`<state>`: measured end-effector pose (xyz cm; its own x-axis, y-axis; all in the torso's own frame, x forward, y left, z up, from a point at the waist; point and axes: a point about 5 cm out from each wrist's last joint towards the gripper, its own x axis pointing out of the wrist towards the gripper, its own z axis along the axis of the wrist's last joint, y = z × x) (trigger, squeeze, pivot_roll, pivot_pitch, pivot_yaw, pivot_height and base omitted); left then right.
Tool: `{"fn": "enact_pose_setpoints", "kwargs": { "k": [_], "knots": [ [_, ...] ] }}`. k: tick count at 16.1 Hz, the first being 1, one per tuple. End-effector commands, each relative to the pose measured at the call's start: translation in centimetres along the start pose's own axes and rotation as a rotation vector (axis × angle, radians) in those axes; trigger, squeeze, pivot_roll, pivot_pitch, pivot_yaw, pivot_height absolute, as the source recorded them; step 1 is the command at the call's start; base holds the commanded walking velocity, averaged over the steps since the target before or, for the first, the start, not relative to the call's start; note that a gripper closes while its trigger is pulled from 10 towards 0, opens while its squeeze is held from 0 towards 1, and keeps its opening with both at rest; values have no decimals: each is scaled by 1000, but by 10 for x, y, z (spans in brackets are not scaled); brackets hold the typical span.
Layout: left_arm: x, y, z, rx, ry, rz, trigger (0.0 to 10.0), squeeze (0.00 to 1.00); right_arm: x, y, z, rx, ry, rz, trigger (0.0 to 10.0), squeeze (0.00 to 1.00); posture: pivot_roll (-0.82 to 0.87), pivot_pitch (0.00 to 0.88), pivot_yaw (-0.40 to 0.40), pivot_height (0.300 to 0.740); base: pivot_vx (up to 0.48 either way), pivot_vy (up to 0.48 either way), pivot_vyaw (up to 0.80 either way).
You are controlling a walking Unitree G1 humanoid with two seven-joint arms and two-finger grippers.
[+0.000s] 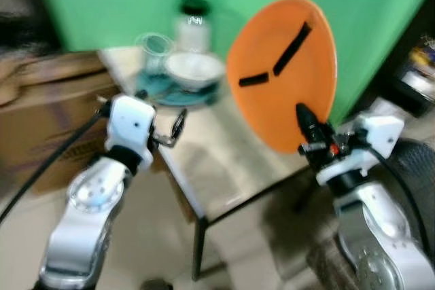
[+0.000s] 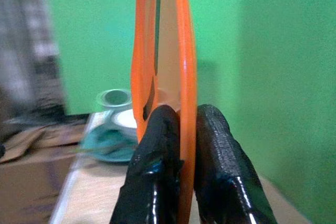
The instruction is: Setting the table
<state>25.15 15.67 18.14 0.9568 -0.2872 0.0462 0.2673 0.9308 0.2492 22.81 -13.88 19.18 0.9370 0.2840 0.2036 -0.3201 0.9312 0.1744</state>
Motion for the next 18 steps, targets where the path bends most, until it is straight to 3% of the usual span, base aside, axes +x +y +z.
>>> {"fn": "enact_pose_setpoints", "kwargs": {
  "k": [1, 3, 18],
  "knots": [
    [3, -1, 2, 5, 1, -9, 10000, 0, 0, 3, 8, 0, -46, 18, 10000, 0, 116, 0, -57, 740, 0, 0, 0],
    [3, -1, 2, 4, 2, -6, 10000, 0, 0, 4, 8, -6, -49, 30, 10000, 0, 116, 0, -57, 740, 0, 0, -294],
    [7, -3, 0, 11, 15, -29, 10000, 0, -14, -3, 12, 37, -90, -39, 10000, 0, 97, 0, -35, 740, 0, 0, -800]
  ]
}}
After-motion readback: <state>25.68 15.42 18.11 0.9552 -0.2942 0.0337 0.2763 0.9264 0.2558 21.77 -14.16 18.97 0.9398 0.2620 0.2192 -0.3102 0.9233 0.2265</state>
